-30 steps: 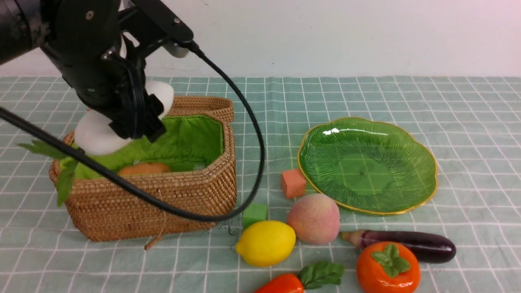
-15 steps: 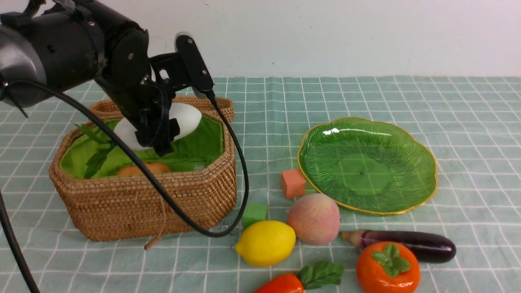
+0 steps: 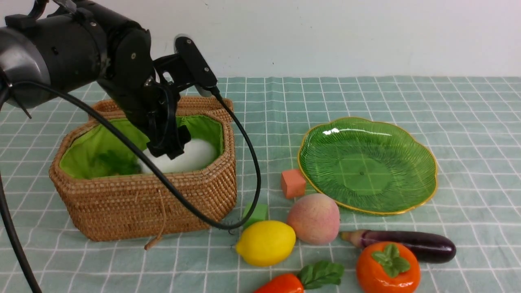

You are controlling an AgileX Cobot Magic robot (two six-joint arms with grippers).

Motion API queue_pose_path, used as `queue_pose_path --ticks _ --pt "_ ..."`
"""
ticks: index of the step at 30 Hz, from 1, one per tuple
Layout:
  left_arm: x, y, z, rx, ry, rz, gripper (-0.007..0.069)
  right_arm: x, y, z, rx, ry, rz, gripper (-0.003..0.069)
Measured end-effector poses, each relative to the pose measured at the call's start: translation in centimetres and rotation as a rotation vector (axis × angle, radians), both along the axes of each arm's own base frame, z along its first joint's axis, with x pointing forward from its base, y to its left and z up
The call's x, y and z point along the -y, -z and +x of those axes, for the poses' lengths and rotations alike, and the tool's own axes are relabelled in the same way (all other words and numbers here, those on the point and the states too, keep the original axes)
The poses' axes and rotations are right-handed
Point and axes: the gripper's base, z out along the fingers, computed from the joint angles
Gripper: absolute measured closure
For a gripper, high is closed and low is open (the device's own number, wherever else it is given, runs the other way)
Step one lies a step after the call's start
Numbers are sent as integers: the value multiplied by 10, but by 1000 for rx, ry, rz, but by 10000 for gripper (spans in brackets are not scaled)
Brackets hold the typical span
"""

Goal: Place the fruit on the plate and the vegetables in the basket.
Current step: Take a daikon with your left arm and place it on the basket on the left, then use the left arm to grab a carrot and put it into the left basket

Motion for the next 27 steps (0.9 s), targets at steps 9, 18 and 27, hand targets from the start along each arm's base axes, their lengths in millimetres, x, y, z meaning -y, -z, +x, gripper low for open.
queue_pose_path --ticks 9,18,27 --pt "1 -22 -31 -125 -14 -68 15 0 0 0 0 0 0 417" --pt "58 -21 -100 -444 188 -373 84 0 0 0 0 0 0 417" --pt "97 37 -121 -510 177 -369 85 0 0 0 0 0 0 417"
